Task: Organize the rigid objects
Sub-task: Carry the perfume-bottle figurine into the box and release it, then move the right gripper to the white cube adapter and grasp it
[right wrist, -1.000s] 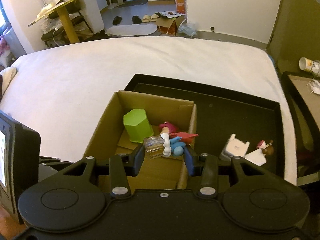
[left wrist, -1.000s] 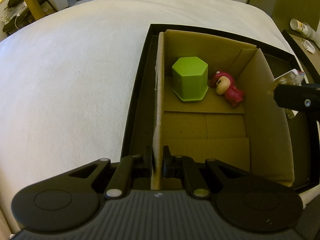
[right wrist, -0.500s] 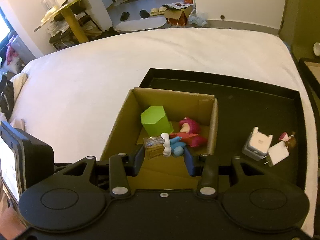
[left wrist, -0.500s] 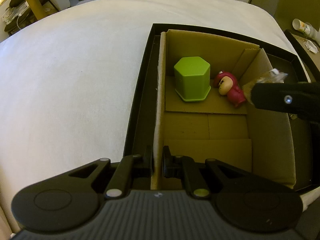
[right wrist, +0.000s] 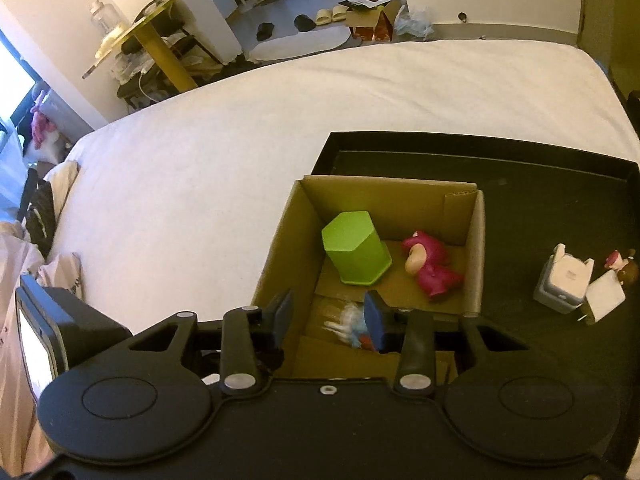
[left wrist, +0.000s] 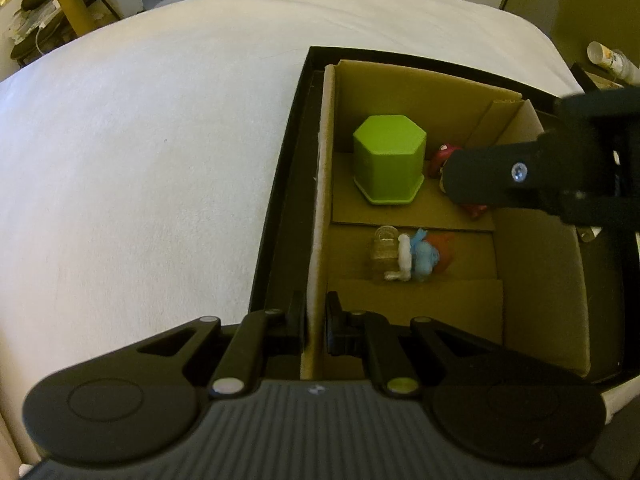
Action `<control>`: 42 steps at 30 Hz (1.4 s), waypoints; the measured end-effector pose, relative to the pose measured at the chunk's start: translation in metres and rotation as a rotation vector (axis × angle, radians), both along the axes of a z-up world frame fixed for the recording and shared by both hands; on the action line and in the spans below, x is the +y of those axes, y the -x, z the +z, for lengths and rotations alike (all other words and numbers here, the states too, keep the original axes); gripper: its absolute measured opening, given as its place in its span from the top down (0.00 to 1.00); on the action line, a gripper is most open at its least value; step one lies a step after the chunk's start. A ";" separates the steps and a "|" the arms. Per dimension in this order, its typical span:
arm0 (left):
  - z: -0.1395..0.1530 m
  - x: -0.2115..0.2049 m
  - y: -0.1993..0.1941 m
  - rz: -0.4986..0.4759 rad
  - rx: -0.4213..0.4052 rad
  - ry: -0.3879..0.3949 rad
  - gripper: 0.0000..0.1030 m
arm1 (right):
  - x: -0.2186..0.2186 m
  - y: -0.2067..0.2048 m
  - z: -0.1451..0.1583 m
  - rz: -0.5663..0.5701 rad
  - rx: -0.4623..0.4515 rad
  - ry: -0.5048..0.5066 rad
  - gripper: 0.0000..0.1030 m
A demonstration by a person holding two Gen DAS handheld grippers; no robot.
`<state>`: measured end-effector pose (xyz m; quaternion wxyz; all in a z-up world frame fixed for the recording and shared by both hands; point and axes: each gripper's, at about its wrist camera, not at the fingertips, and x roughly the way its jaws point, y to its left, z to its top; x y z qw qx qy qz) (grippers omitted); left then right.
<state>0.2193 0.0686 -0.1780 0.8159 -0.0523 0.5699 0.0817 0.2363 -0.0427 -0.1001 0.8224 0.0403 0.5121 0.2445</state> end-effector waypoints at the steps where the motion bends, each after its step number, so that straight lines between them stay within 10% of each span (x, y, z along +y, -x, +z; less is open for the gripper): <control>1: 0.000 0.000 0.000 0.000 0.001 0.004 0.92 | 0.000 0.000 0.000 -0.004 -0.001 -0.003 0.62; 42: -0.008 -0.029 -0.014 -0.013 0.073 -0.153 0.87 | -0.161 0.013 -0.013 -0.263 -0.022 -0.052 0.60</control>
